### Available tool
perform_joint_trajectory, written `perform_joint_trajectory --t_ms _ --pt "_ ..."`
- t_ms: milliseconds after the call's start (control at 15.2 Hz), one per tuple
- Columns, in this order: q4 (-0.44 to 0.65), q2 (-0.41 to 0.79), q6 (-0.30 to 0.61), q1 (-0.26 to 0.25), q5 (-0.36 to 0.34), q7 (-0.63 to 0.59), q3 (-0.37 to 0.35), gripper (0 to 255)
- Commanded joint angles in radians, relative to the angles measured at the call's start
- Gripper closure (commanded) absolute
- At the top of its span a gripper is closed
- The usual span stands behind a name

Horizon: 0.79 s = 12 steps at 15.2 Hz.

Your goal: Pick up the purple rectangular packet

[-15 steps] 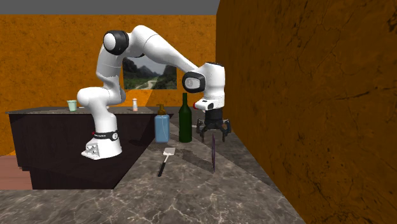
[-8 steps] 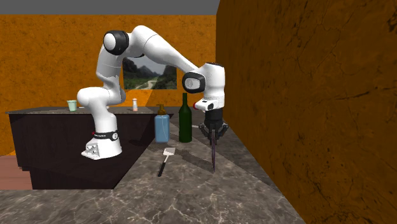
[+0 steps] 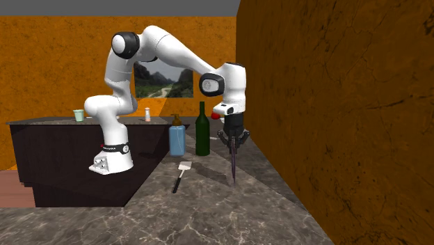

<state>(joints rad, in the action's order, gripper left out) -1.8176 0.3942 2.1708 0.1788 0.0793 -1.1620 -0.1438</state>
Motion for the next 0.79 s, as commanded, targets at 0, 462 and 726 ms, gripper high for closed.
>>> perform_joint_trajectory --t_ms 0,462,726 --pt "0.010 -0.013 -0.023 0.001 0.001 -0.002 0.000 255" --pt "0.048 -0.054 -0.102 0.003 0.003 -0.007 -0.002 255" --pt "0.062 -0.066 -0.127 0.003 0.003 -0.009 -0.002 255"
